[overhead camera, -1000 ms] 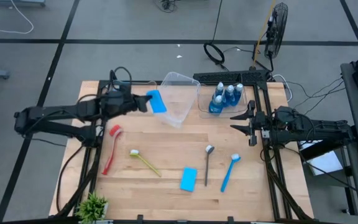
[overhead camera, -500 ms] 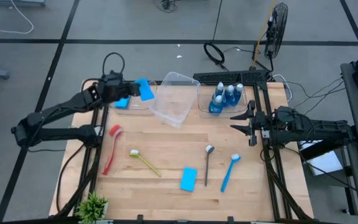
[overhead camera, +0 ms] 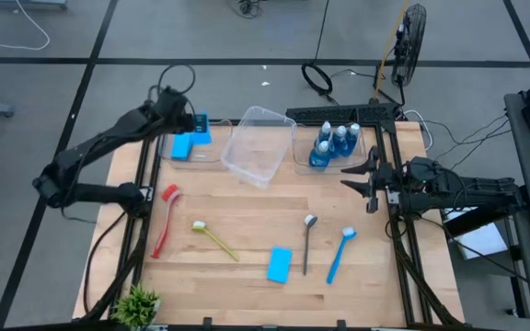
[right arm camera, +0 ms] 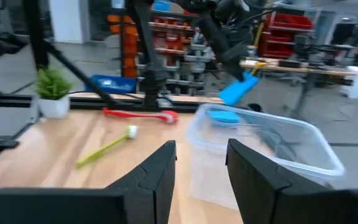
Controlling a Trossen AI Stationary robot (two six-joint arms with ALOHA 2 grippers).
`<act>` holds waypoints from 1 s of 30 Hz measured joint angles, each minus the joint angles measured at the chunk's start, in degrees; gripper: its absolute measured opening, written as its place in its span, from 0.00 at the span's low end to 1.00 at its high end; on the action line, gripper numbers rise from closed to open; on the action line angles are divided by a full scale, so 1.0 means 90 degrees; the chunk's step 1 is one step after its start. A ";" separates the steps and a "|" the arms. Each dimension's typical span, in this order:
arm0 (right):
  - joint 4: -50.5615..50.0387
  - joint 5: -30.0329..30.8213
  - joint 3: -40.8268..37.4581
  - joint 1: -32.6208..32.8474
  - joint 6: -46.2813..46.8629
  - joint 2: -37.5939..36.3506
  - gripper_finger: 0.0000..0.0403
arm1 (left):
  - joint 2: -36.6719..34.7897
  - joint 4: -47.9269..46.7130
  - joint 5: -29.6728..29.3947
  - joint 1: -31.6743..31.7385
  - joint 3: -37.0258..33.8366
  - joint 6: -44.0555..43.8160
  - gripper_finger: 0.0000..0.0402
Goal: Pick & Place Kitchen Sink Supplies
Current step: Put the blue sponge into the left transparent bin
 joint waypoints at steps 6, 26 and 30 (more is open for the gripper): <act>0.0000 0.0233 0.0000 0.0000 0.0002 0.0000 0.32 | 0.1080 -0.1076 0.0266 0.0405 0.0958 0.0448 0.00; -0.0002 0.0219 0.0000 0.0000 -0.0003 0.0000 0.32 | 0.1978 -0.1101 0.0433 0.0655 0.0574 0.0600 0.00; -0.0002 0.0219 0.0000 0.0000 0.0000 0.0000 0.32 | 0.1978 -0.0876 0.0401 0.0655 0.0324 0.0494 0.00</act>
